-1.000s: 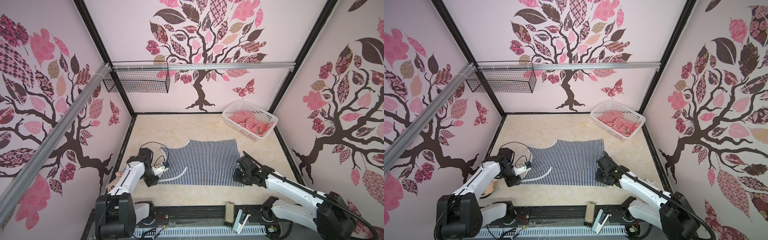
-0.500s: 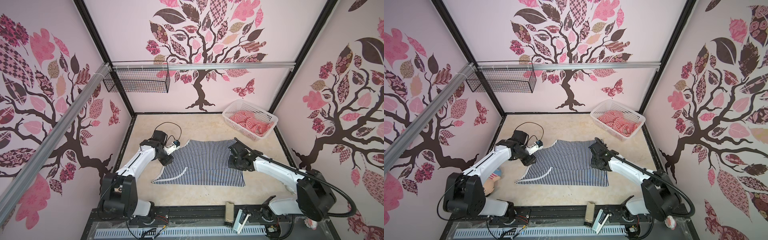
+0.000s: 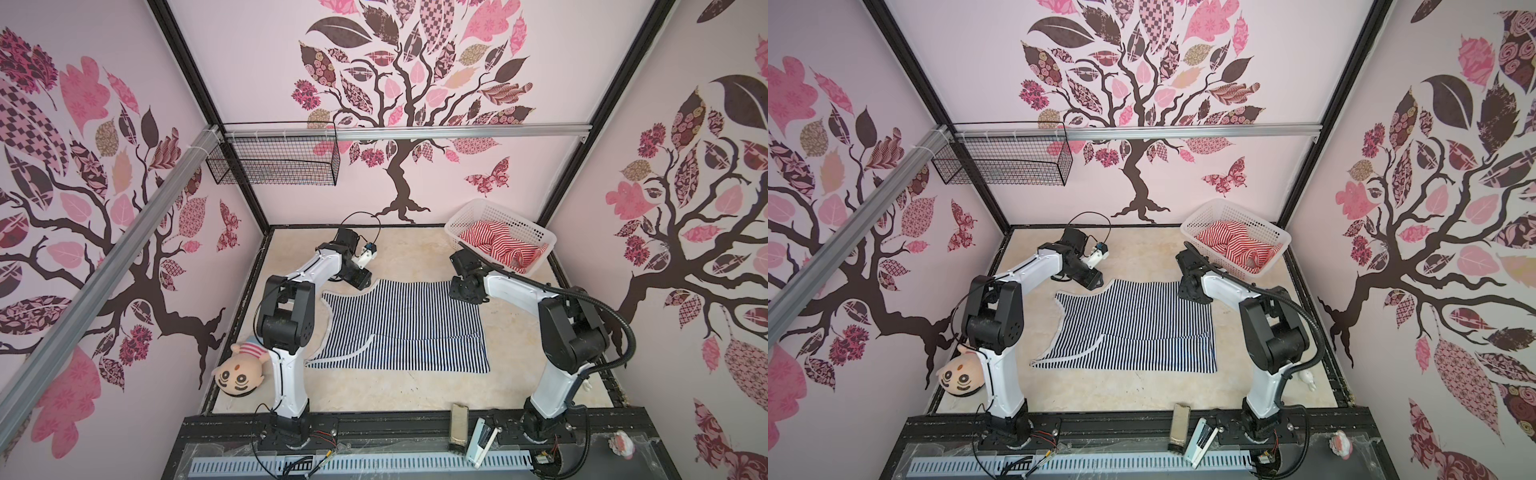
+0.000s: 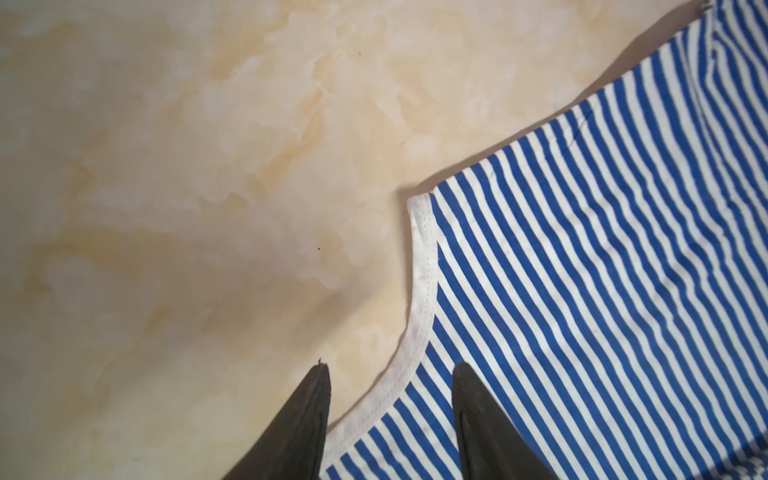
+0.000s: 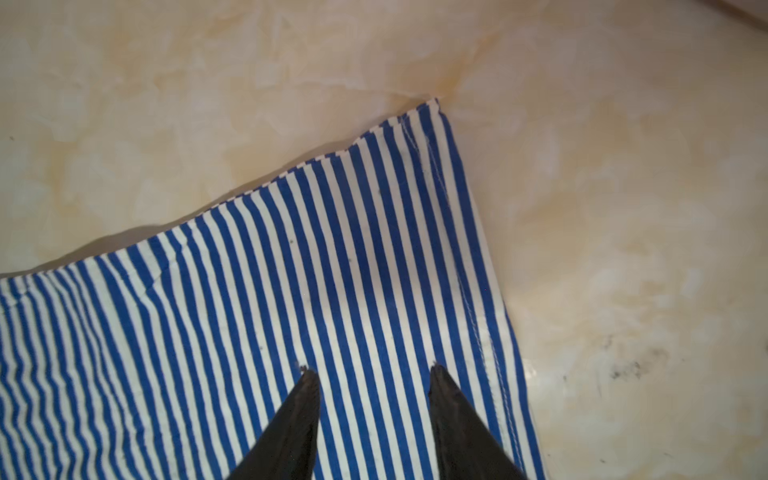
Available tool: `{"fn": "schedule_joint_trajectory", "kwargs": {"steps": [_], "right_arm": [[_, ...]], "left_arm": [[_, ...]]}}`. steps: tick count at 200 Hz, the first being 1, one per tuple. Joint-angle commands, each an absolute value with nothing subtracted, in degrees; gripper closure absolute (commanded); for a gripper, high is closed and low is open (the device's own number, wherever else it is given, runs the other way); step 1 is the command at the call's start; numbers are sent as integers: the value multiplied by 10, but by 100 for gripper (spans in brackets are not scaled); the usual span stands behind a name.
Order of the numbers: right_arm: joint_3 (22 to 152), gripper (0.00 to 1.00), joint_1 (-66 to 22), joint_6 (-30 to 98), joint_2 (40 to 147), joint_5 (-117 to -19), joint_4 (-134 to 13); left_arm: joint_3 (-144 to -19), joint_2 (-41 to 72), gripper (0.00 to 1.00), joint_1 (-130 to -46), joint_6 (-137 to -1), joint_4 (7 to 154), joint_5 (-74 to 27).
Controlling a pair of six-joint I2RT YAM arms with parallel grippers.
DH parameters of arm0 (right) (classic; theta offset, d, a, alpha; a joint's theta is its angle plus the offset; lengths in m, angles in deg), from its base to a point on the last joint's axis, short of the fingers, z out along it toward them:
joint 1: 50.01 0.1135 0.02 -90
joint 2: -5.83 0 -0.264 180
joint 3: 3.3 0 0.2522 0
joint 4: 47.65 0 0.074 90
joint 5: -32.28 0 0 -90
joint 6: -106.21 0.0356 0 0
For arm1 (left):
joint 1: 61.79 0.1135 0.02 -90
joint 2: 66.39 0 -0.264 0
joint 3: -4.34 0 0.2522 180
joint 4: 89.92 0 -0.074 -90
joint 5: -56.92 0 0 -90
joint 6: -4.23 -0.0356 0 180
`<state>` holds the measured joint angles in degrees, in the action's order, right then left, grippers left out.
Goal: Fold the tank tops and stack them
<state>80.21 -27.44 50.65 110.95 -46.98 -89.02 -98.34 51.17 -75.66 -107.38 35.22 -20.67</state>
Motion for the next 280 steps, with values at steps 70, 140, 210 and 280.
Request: {"fn": "schedule_joint_trajectory", "kwargs": {"steps": [70, 140, 210, 280], "right_arm": [[710, 54, -278, 509, 1105, -525, -841], [682, 54, -233, 528, 1091, -520, -834], [683, 54, -193, 540, 1064, -512, -844], [786, 53, -249, 494, 1095, -504, -880]], "left_arm": [[-839, 444, 49, -760, -1090, 415, -303], [-749, 412, 50, -766, -1138, 456, -421], [-677, 364, 50, -766, -1179, 475, -462], [-801, 372, 48, -766, -1105, 428, -349]]}}
